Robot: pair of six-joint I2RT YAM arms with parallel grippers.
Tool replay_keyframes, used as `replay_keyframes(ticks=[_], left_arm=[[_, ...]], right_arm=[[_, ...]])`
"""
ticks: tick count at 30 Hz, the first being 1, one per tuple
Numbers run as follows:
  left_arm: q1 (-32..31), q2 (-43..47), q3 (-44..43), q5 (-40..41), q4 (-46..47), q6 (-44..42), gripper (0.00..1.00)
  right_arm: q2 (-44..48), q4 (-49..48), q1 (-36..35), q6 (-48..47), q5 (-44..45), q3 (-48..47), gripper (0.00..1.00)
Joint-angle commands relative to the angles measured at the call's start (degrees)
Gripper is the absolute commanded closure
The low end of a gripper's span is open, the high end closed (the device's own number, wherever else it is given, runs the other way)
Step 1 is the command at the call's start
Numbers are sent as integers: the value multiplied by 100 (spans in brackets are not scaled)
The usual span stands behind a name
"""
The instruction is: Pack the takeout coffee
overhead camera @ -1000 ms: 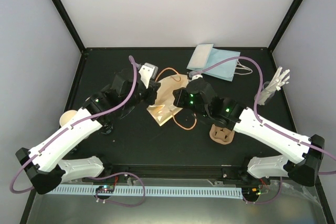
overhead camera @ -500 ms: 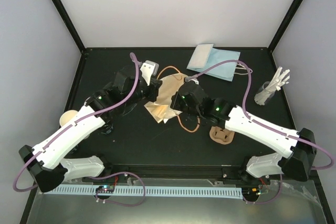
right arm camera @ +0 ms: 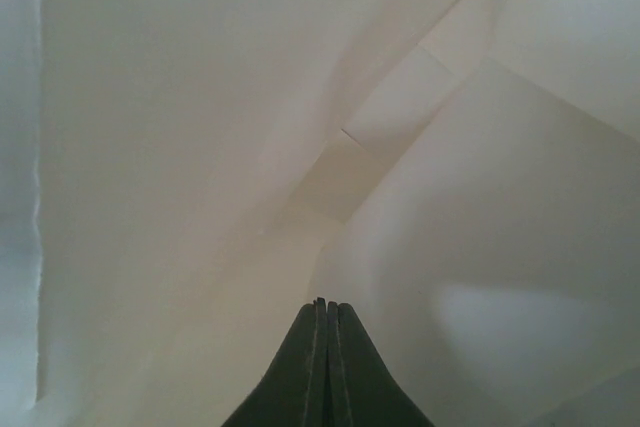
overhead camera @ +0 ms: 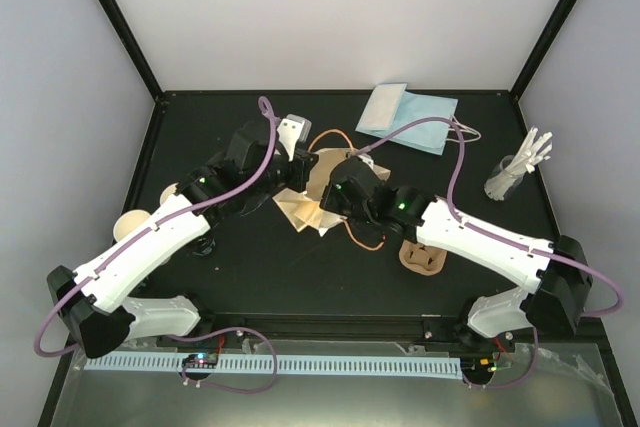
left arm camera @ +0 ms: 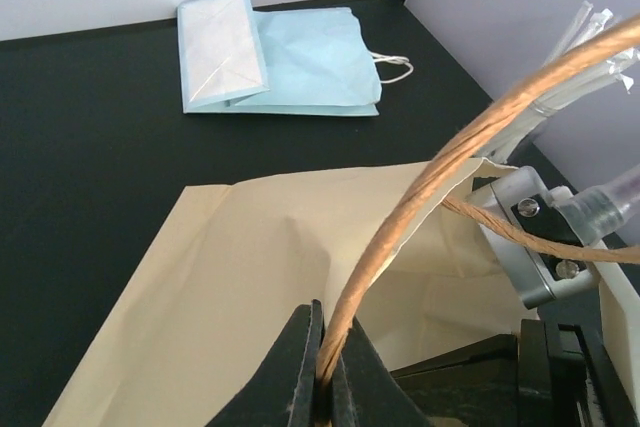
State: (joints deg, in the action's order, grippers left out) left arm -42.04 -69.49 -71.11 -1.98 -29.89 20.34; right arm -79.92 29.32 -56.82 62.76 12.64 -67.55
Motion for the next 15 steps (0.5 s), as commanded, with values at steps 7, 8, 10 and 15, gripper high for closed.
replay_keyframes(ticks=[7,8,10,15], left_arm=[[155,481,268,-226,693,165,98],[190,484,247,-258,710,164,99],[244,466,172,-296,698,133,98],[353,406,1,-409,715,134,98]], right_arm=[[340,-1402,215,-524,-1257,630,99],[299,-1421,216,-665,-1430,611,99],[241,-1448,207,-814,-1670,635,99],[265,-1467,140,-913,-1681,726,99]])
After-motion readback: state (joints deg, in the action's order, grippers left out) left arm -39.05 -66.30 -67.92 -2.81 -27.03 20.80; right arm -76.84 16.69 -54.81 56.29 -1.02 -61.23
